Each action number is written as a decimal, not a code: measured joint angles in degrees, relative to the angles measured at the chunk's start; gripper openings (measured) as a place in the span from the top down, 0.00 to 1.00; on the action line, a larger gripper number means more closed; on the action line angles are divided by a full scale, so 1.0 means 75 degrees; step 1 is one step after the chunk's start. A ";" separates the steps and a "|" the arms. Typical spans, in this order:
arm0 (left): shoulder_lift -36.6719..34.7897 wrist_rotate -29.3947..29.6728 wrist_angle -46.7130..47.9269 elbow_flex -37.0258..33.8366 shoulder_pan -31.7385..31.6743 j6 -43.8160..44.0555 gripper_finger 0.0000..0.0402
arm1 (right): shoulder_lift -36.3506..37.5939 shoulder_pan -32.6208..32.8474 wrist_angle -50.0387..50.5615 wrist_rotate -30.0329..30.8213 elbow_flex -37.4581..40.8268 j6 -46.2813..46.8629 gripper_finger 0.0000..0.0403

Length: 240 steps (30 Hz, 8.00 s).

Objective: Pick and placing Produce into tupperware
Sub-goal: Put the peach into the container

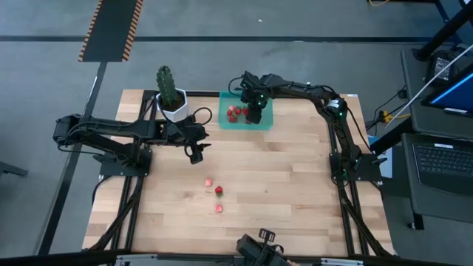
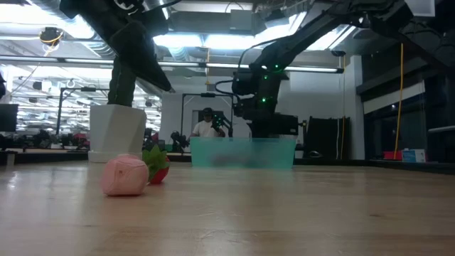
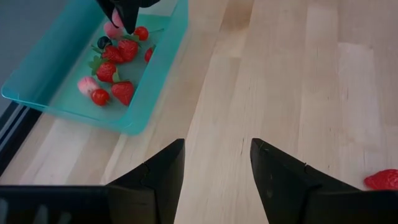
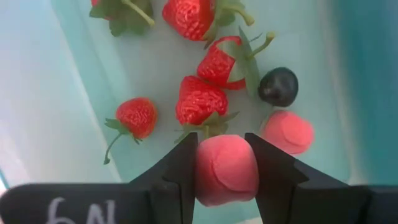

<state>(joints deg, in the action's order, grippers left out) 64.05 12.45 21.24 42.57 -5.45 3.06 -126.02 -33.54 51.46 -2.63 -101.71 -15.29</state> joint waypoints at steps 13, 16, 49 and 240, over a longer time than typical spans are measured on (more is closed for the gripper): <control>0.0000 -0.0017 0.0023 0.0000 0.0000 -0.0002 0.56 | -0.0117 0.0000 -0.0024 0.0000 -0.0003 0.0003 0.70; 0.0000 -0.0020 0.0023 0.0000 0.0000 -0.0002 0.56 | -0.0117 0.0000 -0.0041 0.0000 -0.0003 0.0004 0.67; 0.0000 -0.0017 0.0026 -0.0003 0.0000 -0.0005 0.56 | 0.0158 0.0020 0.1420 0.0000 -0.0727 0.0404 0.39; 0.6653 -0.1394 0.2963 0.6602 -0.2995 -0.0350 0.77 | 0.8402 0.6849 -0.5554 0.2413 0.7749 0.3200 0.45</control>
<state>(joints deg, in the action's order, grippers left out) 113.95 1.99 43.46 92.08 -27.92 0.44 -63.00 17.82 9.81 15.46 -43.59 8.71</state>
